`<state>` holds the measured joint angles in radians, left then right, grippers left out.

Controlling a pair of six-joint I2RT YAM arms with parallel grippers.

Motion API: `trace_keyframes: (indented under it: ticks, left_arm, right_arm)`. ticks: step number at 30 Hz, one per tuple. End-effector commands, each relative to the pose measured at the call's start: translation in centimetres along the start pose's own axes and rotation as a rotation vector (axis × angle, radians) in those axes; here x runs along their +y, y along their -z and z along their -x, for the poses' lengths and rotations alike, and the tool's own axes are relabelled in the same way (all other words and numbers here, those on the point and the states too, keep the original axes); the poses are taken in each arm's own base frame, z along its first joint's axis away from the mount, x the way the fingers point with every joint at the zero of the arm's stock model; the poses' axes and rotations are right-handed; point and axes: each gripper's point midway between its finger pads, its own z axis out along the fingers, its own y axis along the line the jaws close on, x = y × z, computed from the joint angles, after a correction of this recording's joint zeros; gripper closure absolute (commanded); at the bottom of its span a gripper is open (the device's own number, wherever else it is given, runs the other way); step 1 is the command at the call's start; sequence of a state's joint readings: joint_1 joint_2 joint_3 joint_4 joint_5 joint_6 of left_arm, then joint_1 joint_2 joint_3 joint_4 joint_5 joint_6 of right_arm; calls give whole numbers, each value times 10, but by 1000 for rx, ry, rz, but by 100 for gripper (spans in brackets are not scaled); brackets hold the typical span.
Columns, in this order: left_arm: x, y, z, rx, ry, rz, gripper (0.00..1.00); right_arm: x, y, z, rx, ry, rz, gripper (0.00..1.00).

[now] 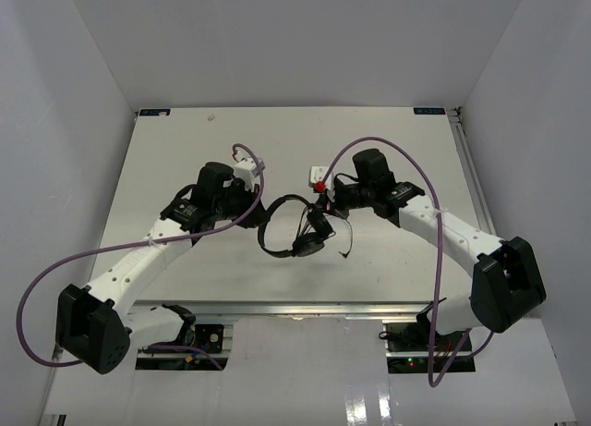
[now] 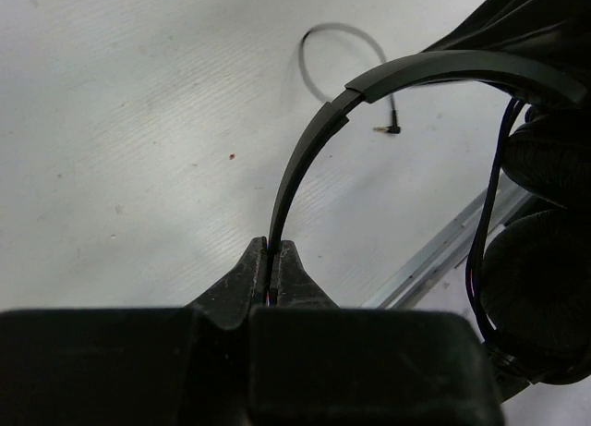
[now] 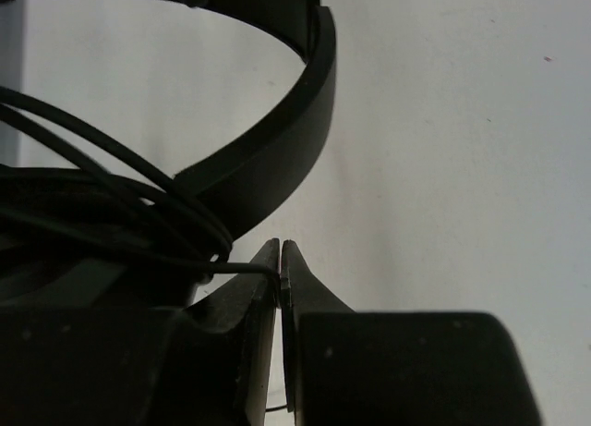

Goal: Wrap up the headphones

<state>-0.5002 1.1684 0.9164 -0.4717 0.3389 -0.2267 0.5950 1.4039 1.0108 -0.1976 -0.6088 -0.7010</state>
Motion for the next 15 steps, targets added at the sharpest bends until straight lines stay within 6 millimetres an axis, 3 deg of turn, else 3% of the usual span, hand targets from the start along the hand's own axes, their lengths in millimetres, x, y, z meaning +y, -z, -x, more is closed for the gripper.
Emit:
trace_keyframes:
  ticks: [1, 5, 10, 15]
  left_arm:
    - [-63, 38, 55, -144, -42, -235, 100]
    - [-77, 51, 74, -187, -40, -270, 100]
    - [-90, 62, 97, -226, -15, -302, 100]
    - [-94, 76, 124, -304, 25, -268, 100]
  right_arm:
    - [23, -6, 24, -166, -133, 162, 90]
    - [31, -8, 34, -222, -181, 225, 87]
    - [41, -6, 54, -323, -264, 315, 75]
    - [53, -3, 61, -386, -350, 387, 72]
